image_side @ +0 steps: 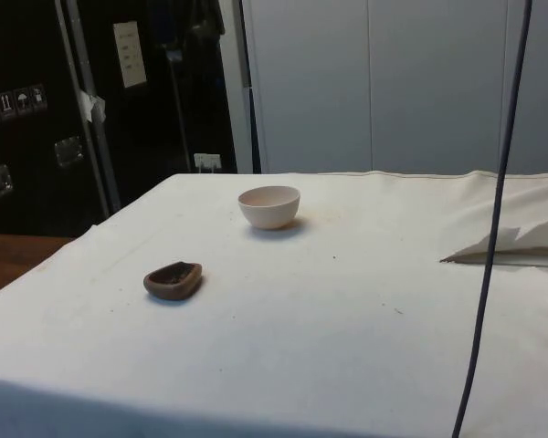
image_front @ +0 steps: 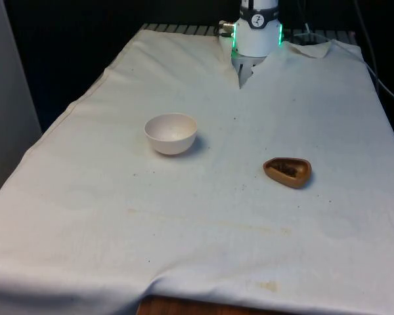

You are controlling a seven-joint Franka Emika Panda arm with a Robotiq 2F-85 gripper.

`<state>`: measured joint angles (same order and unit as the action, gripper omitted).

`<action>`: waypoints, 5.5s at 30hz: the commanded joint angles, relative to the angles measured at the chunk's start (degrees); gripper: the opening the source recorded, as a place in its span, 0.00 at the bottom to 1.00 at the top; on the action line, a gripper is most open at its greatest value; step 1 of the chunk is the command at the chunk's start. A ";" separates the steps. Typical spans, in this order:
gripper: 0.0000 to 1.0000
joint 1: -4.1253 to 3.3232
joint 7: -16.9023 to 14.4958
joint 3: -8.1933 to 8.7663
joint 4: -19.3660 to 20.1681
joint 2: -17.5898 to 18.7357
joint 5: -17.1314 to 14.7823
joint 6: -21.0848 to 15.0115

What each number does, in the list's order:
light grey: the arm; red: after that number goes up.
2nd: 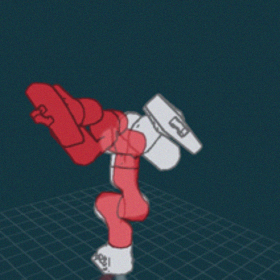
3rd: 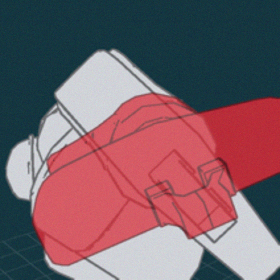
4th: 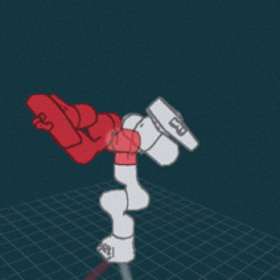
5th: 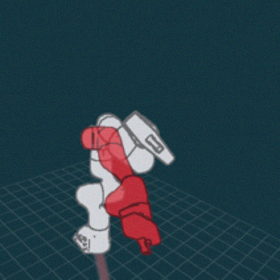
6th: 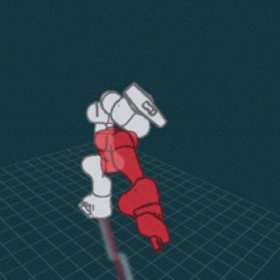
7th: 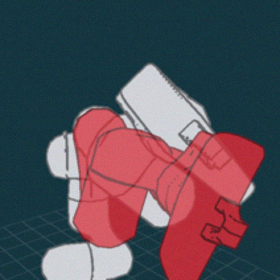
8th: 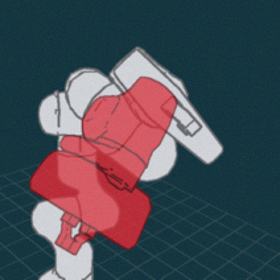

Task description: Pour the coffee beans from the cup into the bowl.

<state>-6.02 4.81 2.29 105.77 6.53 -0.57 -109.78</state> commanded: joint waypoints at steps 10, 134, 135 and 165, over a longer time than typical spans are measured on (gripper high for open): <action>1.00 0.00 3.32 -1.78 0.17 1.89 0.29 -2.98; 1.00 -0.06 18.05 -9.22 2.86 24.06 13.46 -34.09; 1.00 -0.40 18.56 -8.94 2.46 24.47 13.87 -34.21; 1.00 -0.97 22.23 -8.88 -1.78 30.02 17.93 -33.52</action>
<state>-6.53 26.64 -7.05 104.34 36.38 17.25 -143.64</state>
